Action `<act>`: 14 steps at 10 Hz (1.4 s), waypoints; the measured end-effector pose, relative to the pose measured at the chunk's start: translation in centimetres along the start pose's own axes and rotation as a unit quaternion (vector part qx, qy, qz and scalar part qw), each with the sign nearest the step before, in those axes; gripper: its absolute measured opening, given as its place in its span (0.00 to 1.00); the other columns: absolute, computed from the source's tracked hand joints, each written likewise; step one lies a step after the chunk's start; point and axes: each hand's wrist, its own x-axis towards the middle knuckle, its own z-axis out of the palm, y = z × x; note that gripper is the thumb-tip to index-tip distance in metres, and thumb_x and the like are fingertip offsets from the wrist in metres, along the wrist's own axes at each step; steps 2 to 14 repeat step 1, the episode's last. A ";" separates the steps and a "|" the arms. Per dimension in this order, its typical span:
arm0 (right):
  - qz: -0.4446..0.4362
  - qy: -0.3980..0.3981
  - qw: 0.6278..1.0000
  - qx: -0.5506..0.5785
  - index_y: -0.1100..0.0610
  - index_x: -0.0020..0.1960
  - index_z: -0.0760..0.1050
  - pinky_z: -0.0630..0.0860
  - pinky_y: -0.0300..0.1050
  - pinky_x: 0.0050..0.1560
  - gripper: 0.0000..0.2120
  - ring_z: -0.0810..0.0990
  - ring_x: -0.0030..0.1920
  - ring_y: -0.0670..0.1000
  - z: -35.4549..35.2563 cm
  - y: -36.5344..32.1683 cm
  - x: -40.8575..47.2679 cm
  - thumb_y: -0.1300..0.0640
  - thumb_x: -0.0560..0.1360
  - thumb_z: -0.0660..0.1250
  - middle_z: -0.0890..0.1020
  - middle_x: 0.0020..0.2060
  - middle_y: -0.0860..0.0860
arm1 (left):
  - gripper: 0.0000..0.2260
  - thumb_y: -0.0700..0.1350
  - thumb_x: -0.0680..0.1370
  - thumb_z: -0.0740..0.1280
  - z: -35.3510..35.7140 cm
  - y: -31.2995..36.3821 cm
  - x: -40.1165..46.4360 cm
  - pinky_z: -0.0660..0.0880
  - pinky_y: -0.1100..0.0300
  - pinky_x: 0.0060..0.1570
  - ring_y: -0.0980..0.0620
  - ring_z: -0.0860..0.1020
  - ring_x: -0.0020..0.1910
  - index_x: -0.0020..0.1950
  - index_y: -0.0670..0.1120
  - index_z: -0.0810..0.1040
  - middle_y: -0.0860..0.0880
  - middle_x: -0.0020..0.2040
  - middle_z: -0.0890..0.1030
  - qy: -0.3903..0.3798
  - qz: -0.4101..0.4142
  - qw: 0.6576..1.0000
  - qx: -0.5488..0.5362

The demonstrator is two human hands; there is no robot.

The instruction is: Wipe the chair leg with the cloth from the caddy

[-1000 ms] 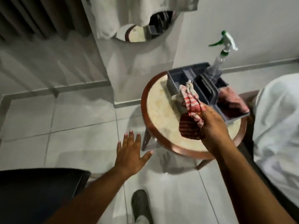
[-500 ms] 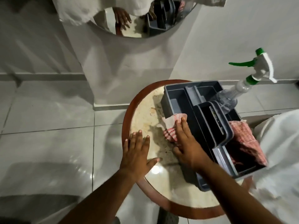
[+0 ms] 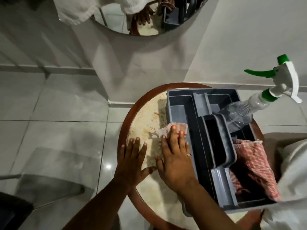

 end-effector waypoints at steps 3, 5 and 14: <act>-0.003 0.029 0.993 0.112 0.41 0.79 0.35 0.30 0.58 0.80 0.33 0.22 0.78 0.55 -3.5 -0.2 -1.1 0.36 0.83 0.49 0.25 0.77 0.47 | 0.43 0.73 0.75 0.42 -1.7 0.4 -0.3 0.63 0.33 0.70 0.33 0.63 0.75 0.77 0.43 0.60 0.36 0.76 0.64 0.025 -0.029 0.999 -0.013; -0.003 0.029 0.993 0.112 0.41 0.79 0.35 0.30 0.58 0.80 0.33 0.22 0.78 0.55 -3.5 -0.2 -1.1 0.36 0.83 0.49 0.25 0.77 0.47 | 0.43 0.73 0.75 0.42 -1.7 0.4 -0.3 0.63 0.33 0.70 0.33 0.63 0.75 0.77 0.43 0.60 0.36 0.76 0.64 0.025 -0.029 0.999 -0.013; -0.003 0.029 0.993 0.112 0.41 0.79 0.35 0.30 0.58 0.80 0.33 0.22 0.78 0.55 -3.5 -0.2 -1.1 0.36 0.83 0.49 0.25 0.77 0.47 | 0.43 0.73 0.75 0.42 -1.7 0.4 -0.3 0.63 0.33 0.70 0.33 0.63 0.75 0.77 0.43 0.60 0.36 0.76 0.64 0.025 -0.029 0.999 -0.013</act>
